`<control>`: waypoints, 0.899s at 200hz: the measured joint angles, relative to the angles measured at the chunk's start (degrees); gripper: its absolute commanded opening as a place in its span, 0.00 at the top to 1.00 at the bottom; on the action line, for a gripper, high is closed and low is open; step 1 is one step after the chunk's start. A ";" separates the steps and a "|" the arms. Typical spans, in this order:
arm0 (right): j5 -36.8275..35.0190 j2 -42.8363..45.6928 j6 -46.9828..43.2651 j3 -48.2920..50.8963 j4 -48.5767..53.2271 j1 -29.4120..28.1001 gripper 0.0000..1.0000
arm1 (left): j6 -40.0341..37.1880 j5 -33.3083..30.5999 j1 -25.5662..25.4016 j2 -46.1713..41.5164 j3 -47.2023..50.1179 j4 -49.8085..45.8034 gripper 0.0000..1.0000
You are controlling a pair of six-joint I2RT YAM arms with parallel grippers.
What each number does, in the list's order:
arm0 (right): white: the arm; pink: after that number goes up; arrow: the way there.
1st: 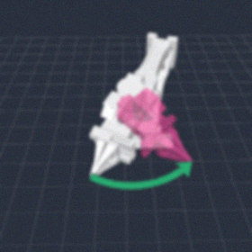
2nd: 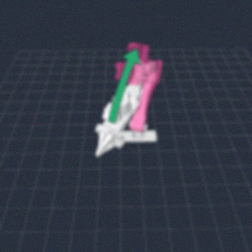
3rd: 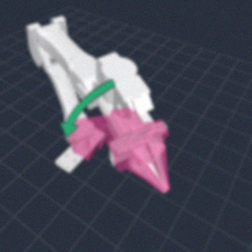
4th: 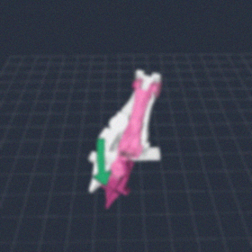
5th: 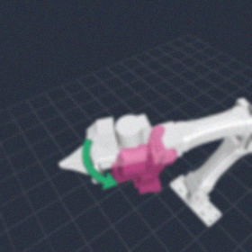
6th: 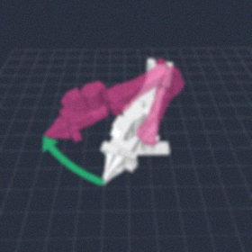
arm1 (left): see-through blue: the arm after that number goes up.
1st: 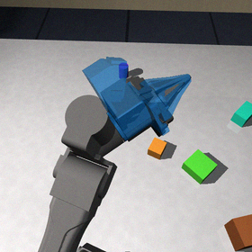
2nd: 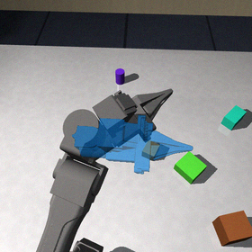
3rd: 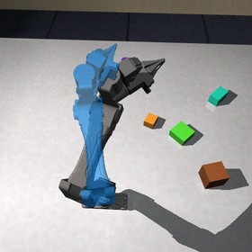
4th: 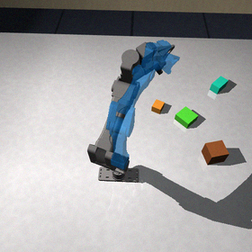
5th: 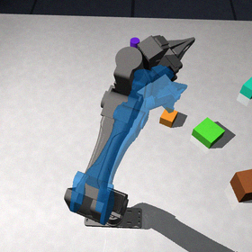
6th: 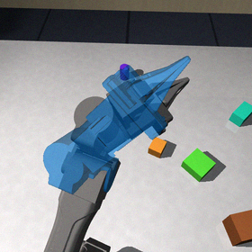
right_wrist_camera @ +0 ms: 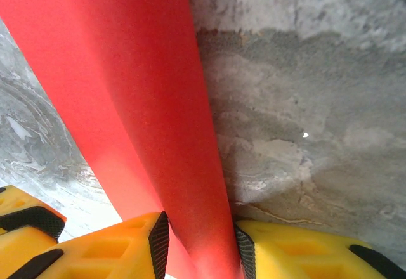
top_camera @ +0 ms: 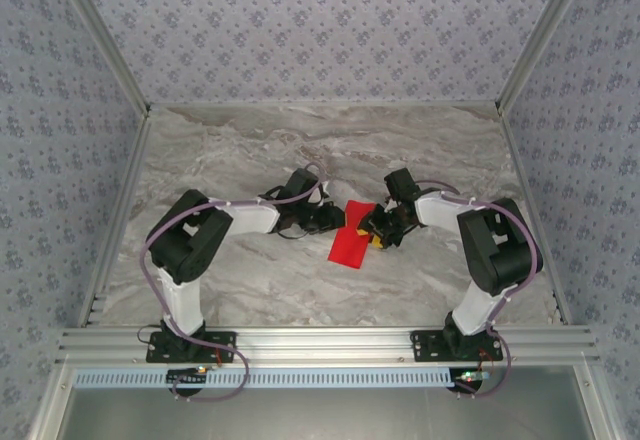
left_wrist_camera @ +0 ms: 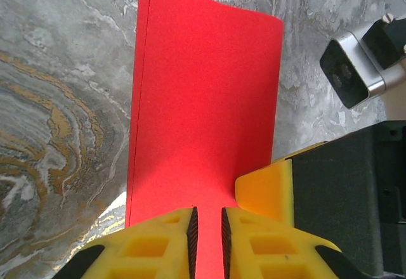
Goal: Fold a paper plane with a square sheet of paper (pick it up from the middle)
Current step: Hold the square sheet of paper at the center of the table.
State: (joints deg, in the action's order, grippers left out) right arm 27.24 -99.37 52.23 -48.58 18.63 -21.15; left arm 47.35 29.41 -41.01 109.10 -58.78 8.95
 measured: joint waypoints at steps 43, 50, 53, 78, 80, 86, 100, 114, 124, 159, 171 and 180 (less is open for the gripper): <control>0.00 -0.44 -0.39 -0.61 0.90 -0.04 0.59 | -0.02 0.92 -0.04 1.29 -0.63 -0.46 0.83; 0.00 -0.44 -0.39 -0.66 0.92 -0.04 0.59 | -0.02 1.11 -0.04 1.55 -0.81 -0.59 0.83; 0.00 -0.44 -0.39 -0.66 0.94 -0.04 0.60 | -0.04 1.25 -0.07 1.64 -0.90 -0.66 0.83; 0.00 -0.55 -0.39 -0.81 1.11 -0.09 0.60 | -0.44 1.49 -0.39 2.58 -1.77 -1.51 0.85; 0.00 -0.57 -0.39 -0.83 1.11 -0.09 0.59 | -0.44 1.49 -0.44 2.64 -1.84 -1.53 0.85; 0.00 -0.59 -0.39 -0.83 1.14 -0.11 0.60 | -0.46 1.46 -0.59 2.80 -1.92 -1.60 0.86; 0.00 -0.61 -0.39 -0.83 1.14 -0.11 0.60 | -0.48 1.46 -0.79 3.02 -2.27 -2.25 0.87; 0.00 -0.63 -0.39 -0.83 1.14 -0.11 0.59 | -0.76 1.46 -0.79 3.43 -2.75 -2.93 0.87; 0.00 -0.63 -0.39 -0.83 1.14 -0.13 0.60 | -0.98 1.42 -0.81 3.80 -3.23 -3.54 0.88; 0.00 -0.63 -0.42 -0.85 1.14 -0.13 0.60 | -1.53 0.76 -0.94 4.87 -3.96 -6.21 0.89; 0.00 -0.63 -0.42 -0.85 1.16 -0.15 0.60 | -1.60 0.57 -1.01 5.01 -4.28 -6.67 0.89; -0.02 -0.63 -0.42 -0.87 1.16 -0.15 0.59 | -1.75 0.37 -1.01 5.03 -4.50 -7.17 0.90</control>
State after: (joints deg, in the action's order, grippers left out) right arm 27.22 -100.01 51.81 -49.45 19.79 -21.30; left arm 45.60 29.78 -42.02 114.13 -63.29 1.78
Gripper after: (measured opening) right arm 0.404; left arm 0.111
